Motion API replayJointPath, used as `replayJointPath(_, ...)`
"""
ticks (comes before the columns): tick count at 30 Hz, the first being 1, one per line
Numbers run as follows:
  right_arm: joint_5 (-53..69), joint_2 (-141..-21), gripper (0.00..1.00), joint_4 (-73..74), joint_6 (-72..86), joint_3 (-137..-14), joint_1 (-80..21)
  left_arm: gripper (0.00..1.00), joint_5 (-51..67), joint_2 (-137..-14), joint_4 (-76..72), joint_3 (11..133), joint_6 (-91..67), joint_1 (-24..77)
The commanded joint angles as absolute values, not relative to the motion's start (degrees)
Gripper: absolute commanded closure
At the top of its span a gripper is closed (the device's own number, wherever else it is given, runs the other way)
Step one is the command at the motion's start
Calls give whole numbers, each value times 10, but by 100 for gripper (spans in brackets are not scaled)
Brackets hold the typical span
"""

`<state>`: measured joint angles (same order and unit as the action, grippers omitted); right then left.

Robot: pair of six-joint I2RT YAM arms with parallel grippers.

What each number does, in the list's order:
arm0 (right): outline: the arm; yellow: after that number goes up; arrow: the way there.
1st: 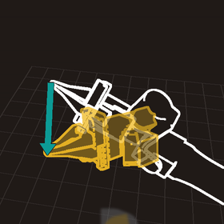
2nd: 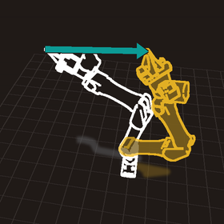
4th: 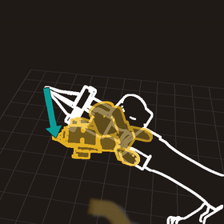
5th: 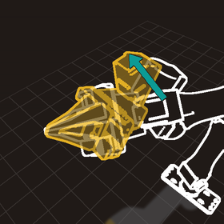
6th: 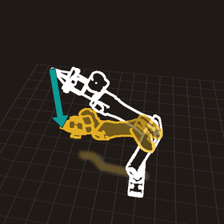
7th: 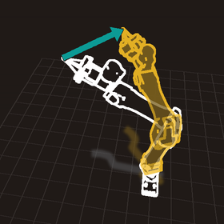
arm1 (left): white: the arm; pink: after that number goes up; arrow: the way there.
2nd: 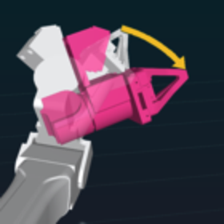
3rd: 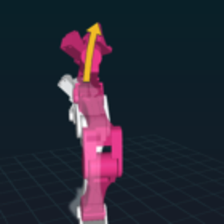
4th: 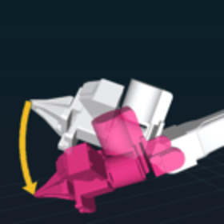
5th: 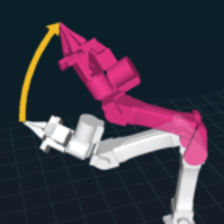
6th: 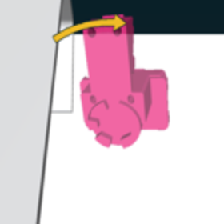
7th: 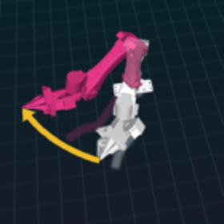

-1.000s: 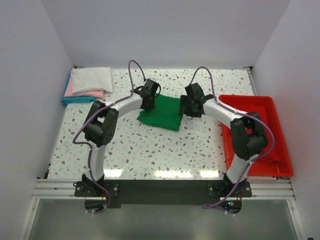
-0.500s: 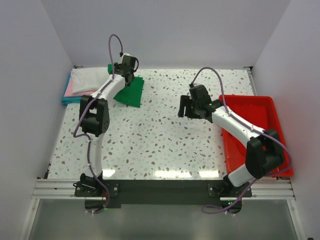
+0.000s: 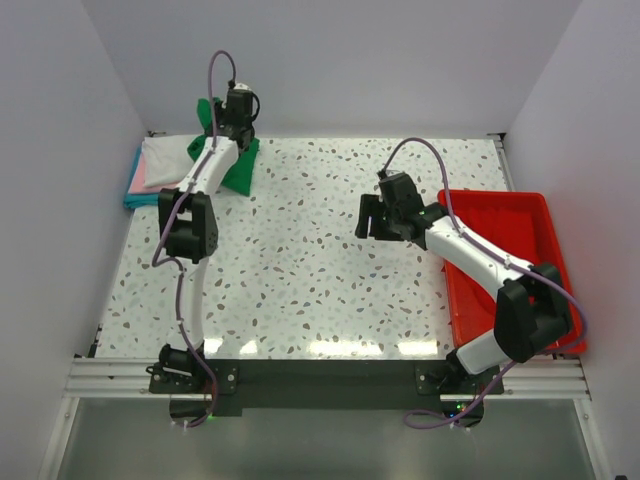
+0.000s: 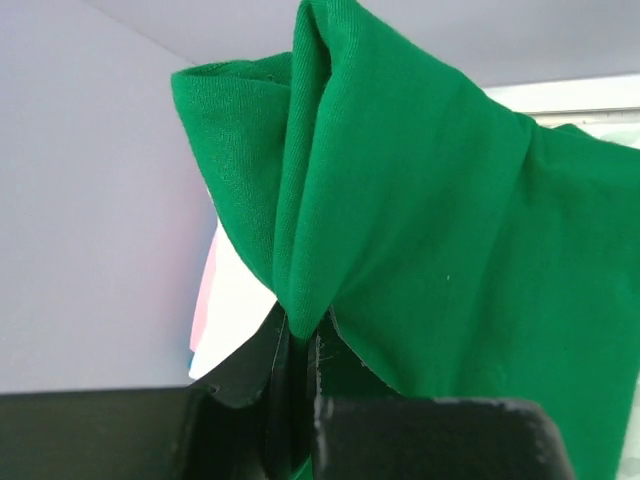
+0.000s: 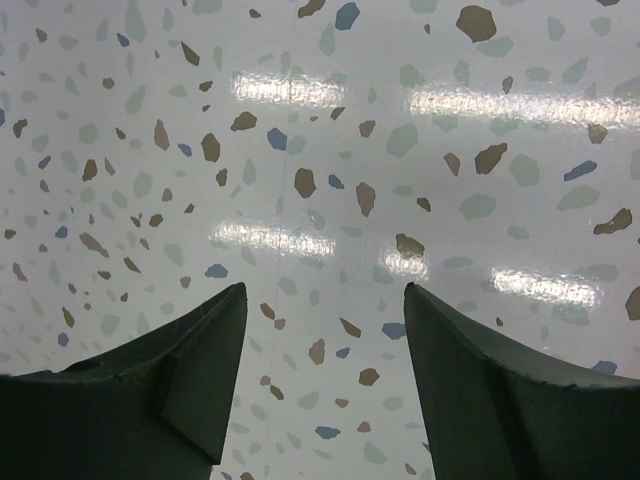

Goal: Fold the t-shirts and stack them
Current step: Neatly place the folded tshirt to the corner

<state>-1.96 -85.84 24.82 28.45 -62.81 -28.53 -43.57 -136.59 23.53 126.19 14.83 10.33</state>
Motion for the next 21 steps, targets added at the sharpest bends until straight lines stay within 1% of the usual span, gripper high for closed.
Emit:
replayJointPath(1, -18, -837, 33, 233, 287, -636, -287, 100, -435, -1339, 178, 1304, 199, 97)
replayJointPath(7, -22, -832, 33, 242, 287, -649, -287, 100, -417, -1325, 179, 1335, 214, 87)
replayJointPath(12, -27, -836, 33, 251, 281, -669, -287, 100, -393, -1303, 182, 1337, 213, 67)
replayJointPath(18, -28, -850, 34, 254, 280, -680, -287, 100, -341, -1288, 178, 1298, 180, 15)
replayJointPath(19, -30, -852, 34, 253, 279, -681, -289, 87, -345, -1287, 161, 1289, 173, 7)
replayJointPath(20, -32, -853, 34, 257, 278, -682, -289, 81, -345, -1286, 151, 1276, 166, 0)
replayJointPath(21, -39, -854, 34, 258, 275, -682, -290, 72, -341, -1287, 146, 1259, 152, -21)
